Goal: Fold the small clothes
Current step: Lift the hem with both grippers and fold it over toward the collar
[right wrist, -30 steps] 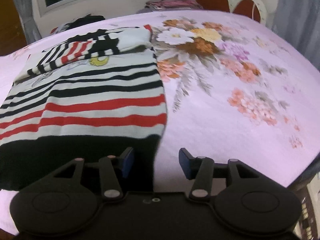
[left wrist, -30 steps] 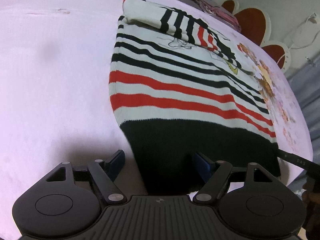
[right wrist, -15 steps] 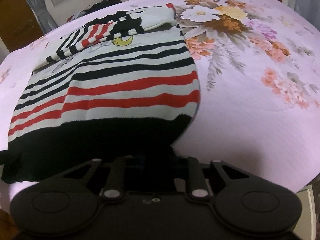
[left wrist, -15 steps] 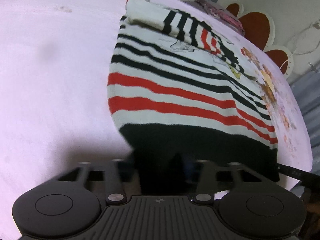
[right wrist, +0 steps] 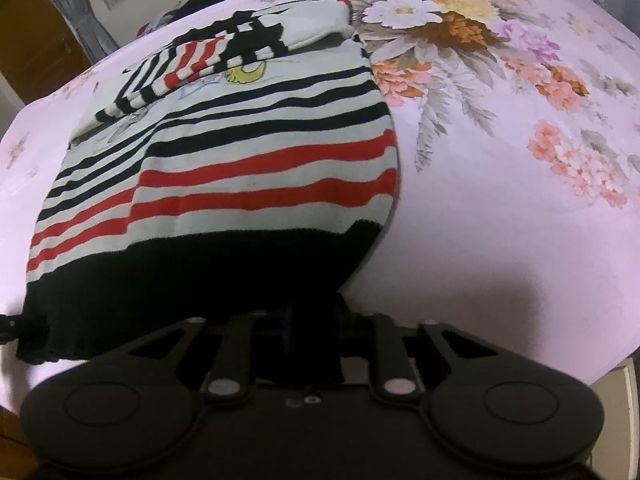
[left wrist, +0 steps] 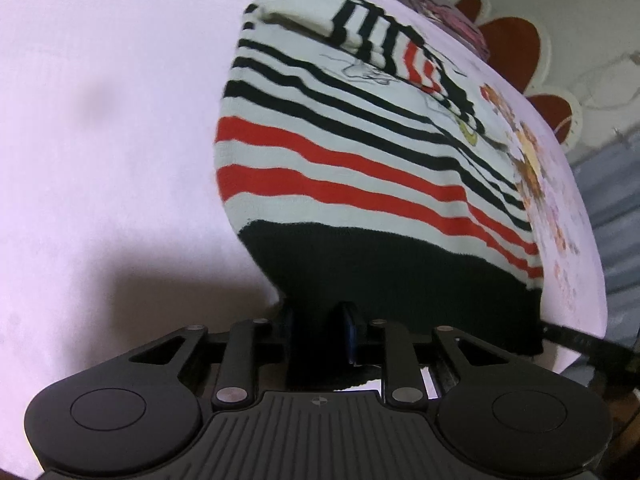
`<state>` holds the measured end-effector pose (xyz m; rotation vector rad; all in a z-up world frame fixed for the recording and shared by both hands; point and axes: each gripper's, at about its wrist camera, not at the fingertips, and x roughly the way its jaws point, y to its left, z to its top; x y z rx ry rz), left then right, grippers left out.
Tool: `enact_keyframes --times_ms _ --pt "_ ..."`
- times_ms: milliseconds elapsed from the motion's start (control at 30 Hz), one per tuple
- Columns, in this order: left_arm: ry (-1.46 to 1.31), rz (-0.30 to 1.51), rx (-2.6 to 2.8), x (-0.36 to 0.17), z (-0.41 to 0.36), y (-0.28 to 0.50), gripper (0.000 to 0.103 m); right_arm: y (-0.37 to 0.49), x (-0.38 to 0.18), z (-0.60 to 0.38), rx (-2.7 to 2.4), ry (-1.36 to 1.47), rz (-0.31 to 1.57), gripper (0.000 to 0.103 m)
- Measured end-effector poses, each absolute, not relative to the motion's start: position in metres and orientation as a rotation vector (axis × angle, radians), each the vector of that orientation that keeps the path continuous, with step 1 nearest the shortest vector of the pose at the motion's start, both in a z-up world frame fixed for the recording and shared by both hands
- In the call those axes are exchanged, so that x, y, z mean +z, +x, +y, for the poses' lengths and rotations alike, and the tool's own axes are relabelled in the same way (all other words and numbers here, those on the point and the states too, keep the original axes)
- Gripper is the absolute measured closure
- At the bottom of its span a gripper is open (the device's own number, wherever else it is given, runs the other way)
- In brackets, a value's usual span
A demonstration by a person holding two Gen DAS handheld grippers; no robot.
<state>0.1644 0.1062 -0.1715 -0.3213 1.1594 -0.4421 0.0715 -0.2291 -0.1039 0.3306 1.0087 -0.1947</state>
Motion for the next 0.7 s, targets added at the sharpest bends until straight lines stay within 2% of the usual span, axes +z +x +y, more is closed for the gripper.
enact_keyframes --times_ms 33,67,400,700 --pt "-0.324 1.154 -0.439 -0.171 0.107 0.165 0.093 0.071 -0.102 -0.228 -0.193 0.325 1.004 0.092" --pt "-0.336 1.149 -0.441 -0.170 0.108 0.167 0.095 0.072 -0.100 -0.228 -0.189 0.325 0.997 0.093" --pt "-0.311 0.877 -0.485 -0.107 0.102 0.208 0.097 0.094 -0.047 -0.232 -0.144 0.286 0.813 0.093" --pt "-0.304 0.733 -0.493 -0.070 0.080 0.281 0.097 0.167 -0.007 -0.255 -0.110 0.256 0.666 0.093"
